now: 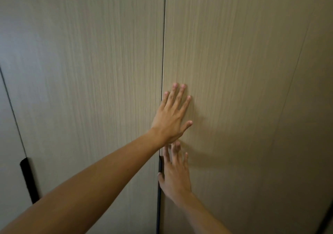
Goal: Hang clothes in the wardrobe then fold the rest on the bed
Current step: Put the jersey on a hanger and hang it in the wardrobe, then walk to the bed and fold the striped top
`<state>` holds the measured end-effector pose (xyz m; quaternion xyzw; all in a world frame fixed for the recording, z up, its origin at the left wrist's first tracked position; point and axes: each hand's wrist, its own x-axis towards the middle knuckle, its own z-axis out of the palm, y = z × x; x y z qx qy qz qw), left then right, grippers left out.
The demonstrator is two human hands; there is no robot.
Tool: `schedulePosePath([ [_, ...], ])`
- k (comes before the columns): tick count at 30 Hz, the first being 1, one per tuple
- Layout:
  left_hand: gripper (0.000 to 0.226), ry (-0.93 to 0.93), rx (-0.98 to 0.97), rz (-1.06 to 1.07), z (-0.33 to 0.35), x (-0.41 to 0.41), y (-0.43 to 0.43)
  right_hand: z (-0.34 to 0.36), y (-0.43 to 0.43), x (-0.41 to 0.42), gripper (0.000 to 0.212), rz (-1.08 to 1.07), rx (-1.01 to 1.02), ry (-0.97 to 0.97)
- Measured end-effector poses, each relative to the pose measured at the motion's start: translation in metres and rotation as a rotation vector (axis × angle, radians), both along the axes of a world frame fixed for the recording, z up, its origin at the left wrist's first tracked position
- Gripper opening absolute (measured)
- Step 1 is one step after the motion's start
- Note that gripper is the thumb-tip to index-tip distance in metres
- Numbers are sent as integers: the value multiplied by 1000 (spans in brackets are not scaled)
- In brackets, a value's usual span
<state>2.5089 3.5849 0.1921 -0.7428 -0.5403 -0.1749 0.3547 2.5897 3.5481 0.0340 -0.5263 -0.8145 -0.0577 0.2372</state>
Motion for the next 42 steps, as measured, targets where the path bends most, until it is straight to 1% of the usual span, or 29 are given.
schedulePosePath([
  [4, 85, 14, 18, -14, -2, -6, 12, -2, 9, -5, 103, -25, 7, -13],
  [9, 89, 47, 45, -11, -5, -8, 19, -12, 18, -5, 106, -56, 60, -39],
  [12, 90, 60, 36, -22, -7, -9, 21, -15, 21, -7, 107, -63, 83, -3],
  [15, 87, 17, -4, -52, -1, -6, 16, -12, 18, -10, 104, -50, 77, 60],
  [17, 83, -63, -70, -126, 3, -6, 6, -9, 17, -9, 100, -29, 63, 119],
  [19, 78, -201, -134, -229, 2, -14, -9, -9, 16, -5, 92, 8, 65, 162],
  [21, 75, -354, -144, -288, -5, -27, -30, -12, 17, 1, 83, 63, 69, 205],
  [24, 64, -598, -164, -239, -27, -53, -69, -16, 18, 4, 72, 153, 99, 305],
  [26, 57, -767, -159, -137, -45, -70, -95, -13, 17, -1, 65, 214, 87, 363],
  [28, 52, -883, -124, -15, -63, -84, -123, -8, 12, -12, 61, 323, 25, 404],
  [31, 49, -961, -68, 158, -88, -102, -164, 1, -6, -42, 55, 532, -91, 468],
  [33, 46, -1015, 4, 250, -101, -112, -195, 6, -26, -68, 51, 650, -239, 529],
  [36, 40, -1112, 104, 354, -115, -125, -240, 8, -55, -111, 43, 754, -473, 605],
  [39, 32, -1174, 190, 445, -131, -139, -294, -1, -94, -164, 37, 888, -721, 604],
  [42, 27, -1254, 278, 549, -149, -157, -348, -16, -143, -210, 34, 992, -908, 599],
])
